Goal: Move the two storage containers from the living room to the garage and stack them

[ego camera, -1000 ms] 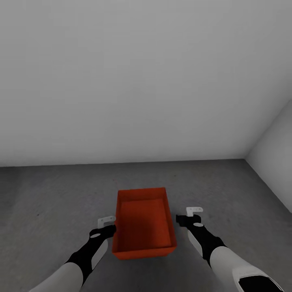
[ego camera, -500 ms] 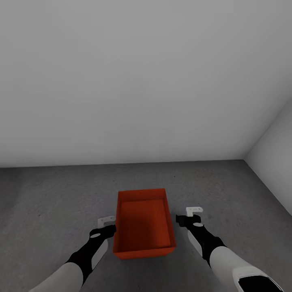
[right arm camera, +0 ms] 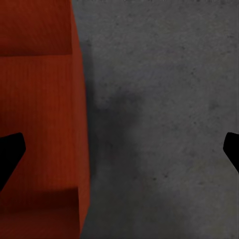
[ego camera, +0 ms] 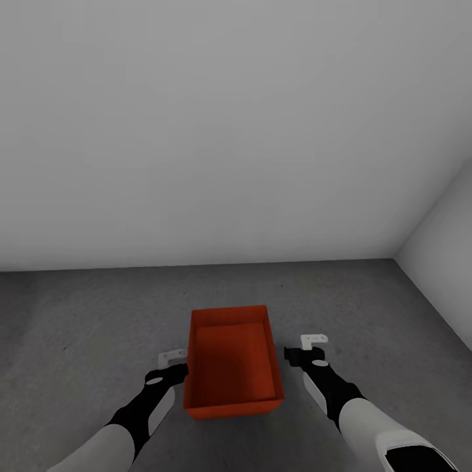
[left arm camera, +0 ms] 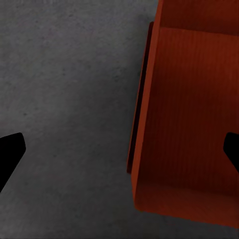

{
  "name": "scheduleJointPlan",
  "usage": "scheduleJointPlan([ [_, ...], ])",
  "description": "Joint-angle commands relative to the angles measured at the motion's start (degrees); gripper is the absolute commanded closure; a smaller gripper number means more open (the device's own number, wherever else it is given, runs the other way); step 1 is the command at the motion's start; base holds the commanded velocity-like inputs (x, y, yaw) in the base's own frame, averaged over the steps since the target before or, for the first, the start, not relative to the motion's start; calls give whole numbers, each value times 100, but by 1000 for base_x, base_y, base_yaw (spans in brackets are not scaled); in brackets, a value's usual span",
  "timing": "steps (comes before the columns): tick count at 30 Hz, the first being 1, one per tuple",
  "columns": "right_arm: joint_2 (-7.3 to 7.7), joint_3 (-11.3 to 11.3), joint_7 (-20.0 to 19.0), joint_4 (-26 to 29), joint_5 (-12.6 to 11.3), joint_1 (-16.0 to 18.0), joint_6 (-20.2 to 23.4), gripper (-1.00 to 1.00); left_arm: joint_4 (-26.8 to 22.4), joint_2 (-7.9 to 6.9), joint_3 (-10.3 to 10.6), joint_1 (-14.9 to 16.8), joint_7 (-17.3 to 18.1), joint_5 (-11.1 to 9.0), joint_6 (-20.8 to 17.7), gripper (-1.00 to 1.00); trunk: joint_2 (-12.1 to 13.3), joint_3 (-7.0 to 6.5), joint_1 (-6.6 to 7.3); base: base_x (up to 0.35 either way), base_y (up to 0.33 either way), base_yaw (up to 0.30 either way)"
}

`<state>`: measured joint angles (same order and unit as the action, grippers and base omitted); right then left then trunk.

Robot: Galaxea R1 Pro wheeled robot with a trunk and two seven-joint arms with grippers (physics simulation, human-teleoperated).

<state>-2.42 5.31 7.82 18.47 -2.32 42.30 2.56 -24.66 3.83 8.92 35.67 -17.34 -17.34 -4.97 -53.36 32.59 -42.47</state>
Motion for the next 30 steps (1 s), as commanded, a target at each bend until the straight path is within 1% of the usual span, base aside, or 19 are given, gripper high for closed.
scheduleJointPlan([
  [1,3,48,42,7,-23,1,27,-100,-12,-5,48,2,-50,-41,-29,-100,-4,5,0,0,0,0],
  [9,5,49,44,7,-13,1,26,-100,6,-3,48,2,-48,-43,-29,-100,-4,5,0,0,0,0],
  [12,5,49,44,7,-10,2,26,-100,-6,-5,48,2,-50,-47,-24,-100,-4,5,0,-98,0,0],
  [17,5,57,44,7,-9,1,26,-100,-3,1,48,2,-50,-50,30,-100,-4,5,0,-249,0,0],
  [22,3,58,44,7,-6,0,26,-100,39,3,48,2,-53,-56,280,-100,-4,5,0,-297,0,0],
  [30,4,58,44,7,-5,2,26,-100,63,7,48,2,-58,-65,340,-100,-4,5,0,-305,0,0],
])
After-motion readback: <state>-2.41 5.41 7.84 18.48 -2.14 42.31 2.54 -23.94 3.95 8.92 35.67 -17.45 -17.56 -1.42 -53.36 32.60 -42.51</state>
